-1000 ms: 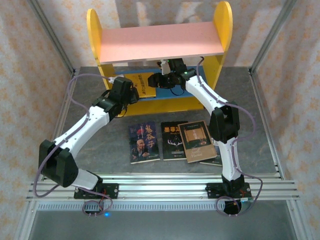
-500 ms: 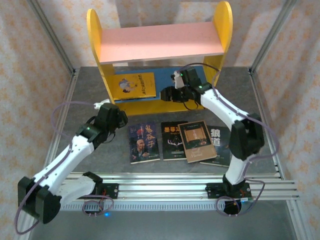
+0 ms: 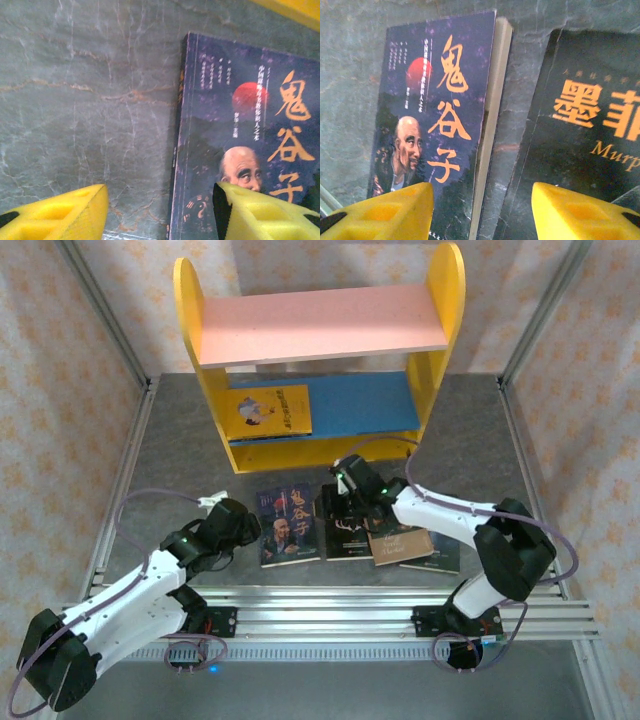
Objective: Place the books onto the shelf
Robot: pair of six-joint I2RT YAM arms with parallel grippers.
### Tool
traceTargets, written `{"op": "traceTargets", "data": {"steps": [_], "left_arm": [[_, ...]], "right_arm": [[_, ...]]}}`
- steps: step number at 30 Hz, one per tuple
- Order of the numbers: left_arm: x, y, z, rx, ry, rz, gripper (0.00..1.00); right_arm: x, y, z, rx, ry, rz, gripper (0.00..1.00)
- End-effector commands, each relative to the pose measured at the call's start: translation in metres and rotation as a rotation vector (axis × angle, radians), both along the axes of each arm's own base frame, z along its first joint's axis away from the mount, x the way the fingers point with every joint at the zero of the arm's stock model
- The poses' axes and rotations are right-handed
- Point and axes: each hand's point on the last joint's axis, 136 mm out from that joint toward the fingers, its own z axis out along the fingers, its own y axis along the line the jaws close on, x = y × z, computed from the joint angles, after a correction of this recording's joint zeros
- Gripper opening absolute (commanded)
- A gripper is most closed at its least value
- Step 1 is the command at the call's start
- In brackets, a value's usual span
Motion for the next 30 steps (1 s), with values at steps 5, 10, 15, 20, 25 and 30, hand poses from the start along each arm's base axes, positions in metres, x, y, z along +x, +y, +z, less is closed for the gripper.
{"op": "traceTargets", "data": {"steps": [5,10,15,20,25,30], "left_arm": [[0.012,-0.026,-0.014,-0.082,0.002,-0.041,0.59],[0.016,-0.033,-0.023,-0.096,0.010,-0.044,0.59],[0.016,-0.031,-0.027,-0.068,0.026,-0.050,0.59],[0.015,-0.032,-0.034,-0.059,0.050,-0.055,0.59],[0.013,-0.037,-0.048,-0.070,0.087,-0.073,0.59],[0.011,-0.042,-0.059,-0.080,0.118,-0.084,0.59]], "right_arm": [[0.008,0.022,-0.018,-0.011,-0.028,-0.031,0.51],[0.009,0.037,-0.030,-0.017,-0.002,-0.008,0.48],[0.010,0.047,-0.039,-0.009,0.021,0.011,0.45],[0.010,0.055,-0.046,0.005,0.043,0.027,0.44],[0.007,0.064,-0.052,0.035,0.076,0.040,0.42],[0.002,0.063,-0.069,0.031,0.105,0.028,0.38]]}}
